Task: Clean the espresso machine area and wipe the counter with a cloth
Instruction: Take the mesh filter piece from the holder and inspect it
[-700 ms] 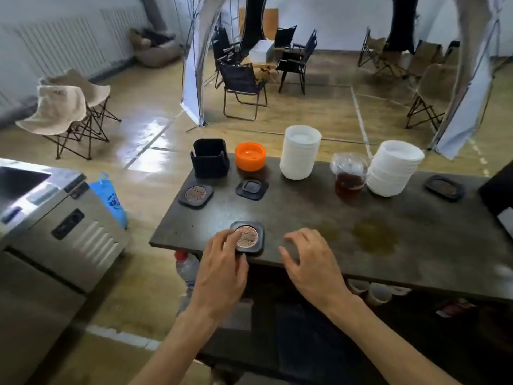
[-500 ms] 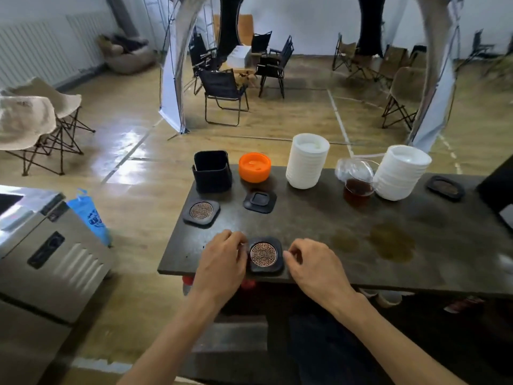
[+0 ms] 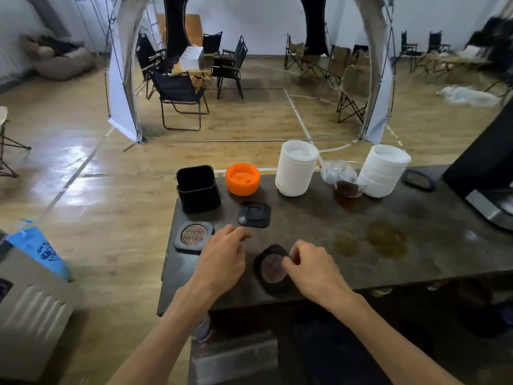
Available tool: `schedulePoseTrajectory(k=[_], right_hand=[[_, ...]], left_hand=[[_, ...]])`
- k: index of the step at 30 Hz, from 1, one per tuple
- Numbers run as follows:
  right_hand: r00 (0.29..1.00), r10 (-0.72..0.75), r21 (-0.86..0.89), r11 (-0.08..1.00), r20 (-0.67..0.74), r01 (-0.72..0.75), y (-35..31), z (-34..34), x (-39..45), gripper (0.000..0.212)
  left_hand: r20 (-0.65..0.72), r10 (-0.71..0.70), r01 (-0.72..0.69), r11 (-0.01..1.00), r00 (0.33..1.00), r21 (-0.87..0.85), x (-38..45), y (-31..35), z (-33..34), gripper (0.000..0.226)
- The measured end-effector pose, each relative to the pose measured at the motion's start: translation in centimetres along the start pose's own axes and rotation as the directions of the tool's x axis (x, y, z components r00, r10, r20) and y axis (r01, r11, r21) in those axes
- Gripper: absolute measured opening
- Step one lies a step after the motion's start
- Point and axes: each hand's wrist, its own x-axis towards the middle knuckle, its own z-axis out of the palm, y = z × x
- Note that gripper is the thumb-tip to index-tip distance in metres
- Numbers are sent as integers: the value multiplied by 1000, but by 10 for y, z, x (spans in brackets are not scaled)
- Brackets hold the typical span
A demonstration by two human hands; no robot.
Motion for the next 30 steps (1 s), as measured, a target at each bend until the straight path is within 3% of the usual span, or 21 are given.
schedulePoseTrajectory(k=[2,4,6,8,11,15,17,20,22,25,27,30], right_hand=[[985,-107,57,992,-139,115,-8,-13,5,7],[920,-284,-68,959,-268,276,-16,-20,8,5],[882,-398,-203,913,-253,354,-24,-21,9,6],[887,-414,-231,901,-205,367,-25,-18,11,7],[873,-424,-183,903,-242,388,-24,-21,16,6],[844,-500,-130,866,-193,483,-31,-32,30,9],[846,-502,-36,863,-176,504,-34,-35,37,11],[876,-424,197,861,-229,469,-34,-39,43,17],[923,-301,362,854,-241,373,-30,-40,47,29],[995,-80,660,745,-57,98,-29,-39,50,26],[996,-71,745,667,58,4,-33,-38,49,24],[989,-116,749,663,93,7,-44,-36,49,35]], left_hand=[[-32,9,-10,1000,999,-28,1,-5,-6,26],[-75,8,-11,999,997,-41,3,-8,-10,24],[-106,-12,7,999,994,-41,3,-9,-12,23],[-105,-26,22,999,994,-38,4,-10,-12,24],[-95,-11,5,998,995,-65,7,-8,-14,26],[-58,168,-174,980,984,-99,21,10,-25,38],[-87,213,-221,971,973,-95,31,20,-31,28],[-166,142,-163,980,976,-118,38,28,-35,12],[-211,-16,-39,967,977,-252,38,27,-35,6],[-103,-326,203,774,940,-599,41,20,-37,8],[-41,-387,257,684,921,-683,42,17,-37,10],[-24,-415,271,636,909,-722,43,16,-35,11]])
